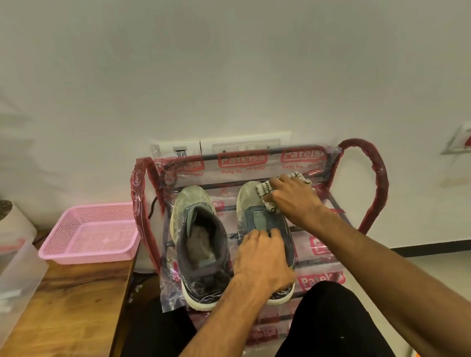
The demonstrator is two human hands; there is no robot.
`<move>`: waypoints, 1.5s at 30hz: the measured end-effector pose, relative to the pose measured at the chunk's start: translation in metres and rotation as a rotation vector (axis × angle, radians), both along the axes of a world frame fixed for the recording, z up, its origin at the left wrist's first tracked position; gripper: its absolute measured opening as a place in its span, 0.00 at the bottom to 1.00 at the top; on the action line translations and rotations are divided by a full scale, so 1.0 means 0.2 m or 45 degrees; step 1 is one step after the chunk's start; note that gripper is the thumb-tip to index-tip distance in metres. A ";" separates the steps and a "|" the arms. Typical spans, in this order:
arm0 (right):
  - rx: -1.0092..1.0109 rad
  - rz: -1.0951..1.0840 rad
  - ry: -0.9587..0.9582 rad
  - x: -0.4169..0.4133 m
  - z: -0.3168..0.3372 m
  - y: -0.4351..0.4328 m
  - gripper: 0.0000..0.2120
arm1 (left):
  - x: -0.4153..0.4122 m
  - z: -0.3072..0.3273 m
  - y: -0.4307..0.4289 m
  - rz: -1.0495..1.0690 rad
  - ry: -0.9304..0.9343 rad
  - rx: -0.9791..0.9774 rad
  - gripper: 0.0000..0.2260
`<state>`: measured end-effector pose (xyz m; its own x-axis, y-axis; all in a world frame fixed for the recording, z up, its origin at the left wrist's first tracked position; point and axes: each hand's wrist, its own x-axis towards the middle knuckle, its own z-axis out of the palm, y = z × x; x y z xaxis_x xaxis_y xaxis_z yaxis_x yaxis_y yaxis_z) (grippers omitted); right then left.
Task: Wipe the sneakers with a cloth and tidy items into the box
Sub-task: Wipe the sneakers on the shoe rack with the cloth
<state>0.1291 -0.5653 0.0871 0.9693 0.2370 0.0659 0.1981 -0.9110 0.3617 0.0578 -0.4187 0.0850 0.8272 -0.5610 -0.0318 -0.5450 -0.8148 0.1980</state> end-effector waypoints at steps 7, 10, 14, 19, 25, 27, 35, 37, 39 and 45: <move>0.167 0.077 0.095 -0.06 -0.07 0.00 0.25 | 0.00 -0.01 0.01 -0.001 0.019 -0.022 0.24; 0.146 -0.117 0.031 -0.04 -0.02 -0.04 0.25 | 0.00 0.00 0.00 -0.010 0.026 0.006 0.26; 0.507 -0.202 0.018 -0.05 -0.02 -0.01 0.25 | 0.01 -0.02 0.00 0.017 0.051 0.027 0.28; 0.657 -0.199 0.150 -0.12 -0.10 -0.02 0.25 | 0.05 0.04 0.01 0.067 0.247 -0.069 0.30; 1.080 -0.271 0.223 -0.11 -0.05 -0.08 0.20 | 0.13 0.09 0.03 0.120 0.366 -0.162 0.22; 1.372 -0.387 0.216 -0.12 0.01 -0.12 0.17 | 0.16 0.07 0.04 0.039 0.355 0.011 0.29; 1.301 -0.339 0.146 -0.03 0.10 -0.10 0.20 | 0.19 0.02 -0.05 -0.112 -0.124 0.257 0.32; 1.198 -0.272 0.139 0.02 0.09 -0.06 0.21 | 0.19 -0.01 -0.06 -0.109 -0.123 0.248 0.35; 1.080 -0.237 0.164 0.06 0.05 -0.03 0.23 | 0.19 -0.03 -0.06 -0.110 -0.132 0.220 0.36; 0.876 -0.251 0.299 0.03 -0.05 -0.01 0.31 | 0.17 -0.04 -0.03 -0.089 -0.160 0.039 0.25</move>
<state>0.1348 -0.5674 0.0776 0.9963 0.0375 -0.0770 0.0097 -0.9428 -0.3332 0.0923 -0.4242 0.0763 0.7846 -0.6179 0.0511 -0.6196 -0.7785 0.1002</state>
